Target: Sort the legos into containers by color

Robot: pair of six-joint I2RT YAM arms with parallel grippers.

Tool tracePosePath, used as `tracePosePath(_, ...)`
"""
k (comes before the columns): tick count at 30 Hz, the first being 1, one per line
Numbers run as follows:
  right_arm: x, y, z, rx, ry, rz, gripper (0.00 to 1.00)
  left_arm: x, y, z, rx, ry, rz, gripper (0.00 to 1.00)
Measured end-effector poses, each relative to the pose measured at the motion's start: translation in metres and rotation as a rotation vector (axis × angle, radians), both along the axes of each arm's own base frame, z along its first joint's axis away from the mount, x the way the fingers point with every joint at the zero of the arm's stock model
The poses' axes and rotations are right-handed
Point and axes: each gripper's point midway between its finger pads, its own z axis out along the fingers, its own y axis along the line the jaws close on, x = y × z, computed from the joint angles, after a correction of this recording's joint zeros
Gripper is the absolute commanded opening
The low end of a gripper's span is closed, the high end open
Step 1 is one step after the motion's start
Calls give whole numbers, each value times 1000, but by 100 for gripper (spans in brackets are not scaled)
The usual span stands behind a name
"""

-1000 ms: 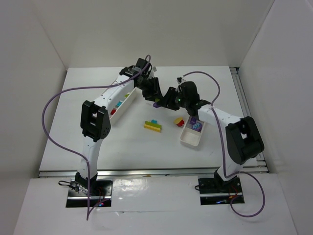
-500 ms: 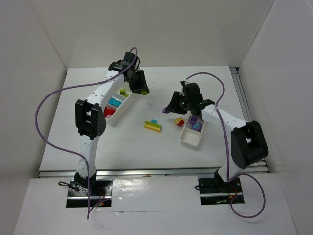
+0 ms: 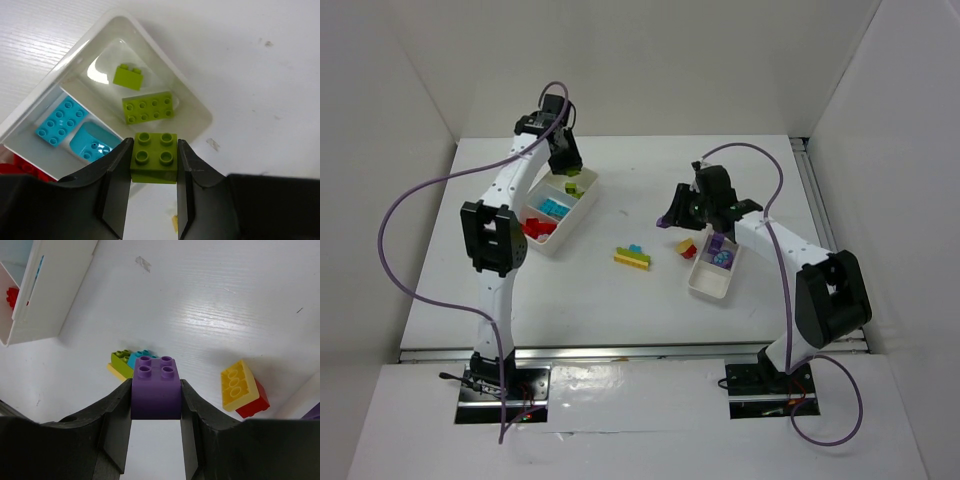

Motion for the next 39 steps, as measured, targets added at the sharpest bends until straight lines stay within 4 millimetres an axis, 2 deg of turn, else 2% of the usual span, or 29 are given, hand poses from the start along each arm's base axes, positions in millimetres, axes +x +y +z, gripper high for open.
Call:
tracePosePath(3, 0, -2, 1, -12, 0, -1, 5, 5, 7, -19, 20, 32, 18, 0)
tracePosePath(4, 0, -2, 1, -15, 0, 0, 5, 6, 8, -26, 22, 44, 20, 6)
tracePosePath(5, 0, -2, 1, -18, 2, -1, 5, 6, 8, -33, 24, 57, 21, 17)
tracePosePath(6, 0, -3, 0, -20, 5, -2, 5, 6, 8, -38, 24, 66, 20, 39)
tracePosePath(9, -2, -4, -1, -27, 14, 2, 5, 6, 7, -50, 22, 89, 17, 58)
tracePosePath(10, -3, -4, -1, -29, 15, 3, 5, 7, 6, -51, 21, 92, 16, 71)
tracePosePath(12, -4, -4, -2, -33, 17, 6, 5, 7, 5, -52, 18, 91, 9, 80)
tracePosePath(16, -3, -5, -1, -41, 16, 4, 5, 8, 2, -49, 3, 84, 1, 83)
tracePosePath(19, 1, -13, -1, -79, 11, -40, 5, 8, -1, -46, -14, 80, -11, 83)
tracePosePath(22, 10, -36, 0, -151, -1, -146, 6, 4, -8, -37, -22, 60, -46, 83)
tracePosePath(24, 13, -57, 3, -195, -8, -222, 6, -7, -17, -24, -17, 40, -93, 82)
tracePosePath(26, 19, -85, 10, -225, -24, -310, 6, -22, -37, -2, -7, 1, -167, 82)
tracePosePath(29, 24, -119, 17, -259, -37, -415, 6, -46, -89, 35, -10, -78, -309, 82)
tracePosePath(31, 23, -134, 17, -287, -30, -457, 7, -66, -127, 49, -19, -111, -417, 82)
tracePosePath(33, 16, -138, 15, -302, -17, -462, 7, -88, -160, 48, -24, -105, -515, 82)
tracePosePath(35, 5, -141, 12, -312, -3, -462, 7, -110, -180, 30, -28, -52, -580, 82)
tracePosePath(37, -9, -145, 8, -318, 18, -464, 9, -127, -182, 6, -20, 29, -606, 80)
tracePosePath(39, -19, -146, 6, -316, 32, -460, 9, -134, -175, -16, -7, 99, -602, 80)
